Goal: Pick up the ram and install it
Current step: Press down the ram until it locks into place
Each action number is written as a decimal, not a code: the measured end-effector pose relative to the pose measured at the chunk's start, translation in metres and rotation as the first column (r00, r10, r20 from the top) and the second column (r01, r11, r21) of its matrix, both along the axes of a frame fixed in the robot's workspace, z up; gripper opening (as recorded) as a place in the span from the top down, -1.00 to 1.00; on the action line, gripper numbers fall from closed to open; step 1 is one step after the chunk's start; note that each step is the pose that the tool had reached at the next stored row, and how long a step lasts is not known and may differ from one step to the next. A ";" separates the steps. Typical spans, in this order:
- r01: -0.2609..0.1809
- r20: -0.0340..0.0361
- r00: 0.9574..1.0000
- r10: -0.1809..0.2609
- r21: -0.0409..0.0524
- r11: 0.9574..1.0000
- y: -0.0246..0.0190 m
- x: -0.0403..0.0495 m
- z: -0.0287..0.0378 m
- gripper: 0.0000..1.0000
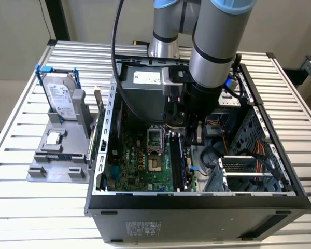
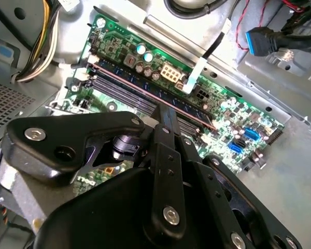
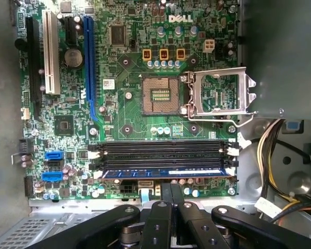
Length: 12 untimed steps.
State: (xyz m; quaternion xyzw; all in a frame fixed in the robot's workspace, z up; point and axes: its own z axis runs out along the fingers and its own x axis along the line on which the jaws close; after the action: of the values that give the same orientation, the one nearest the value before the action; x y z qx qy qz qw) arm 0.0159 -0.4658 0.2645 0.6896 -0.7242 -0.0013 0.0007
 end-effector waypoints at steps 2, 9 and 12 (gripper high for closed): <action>0.000 0.000 1.000 0.000 0.000 1.000 0.0000 -0.0001 0.0020 1.00; 0.000 0.000 1.000 0.000 -0.001 1.000 0.0000 0.0000 0.0091 1.00; 0.000 0.000 1.000 0.000 -0.002 1.000 0.0000 0.0000 0.0127 1.00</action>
State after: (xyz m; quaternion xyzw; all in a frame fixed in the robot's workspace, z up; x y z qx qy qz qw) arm 0.0159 -0.4658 0.2772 0.6895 -0.7242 -0.0006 0.0013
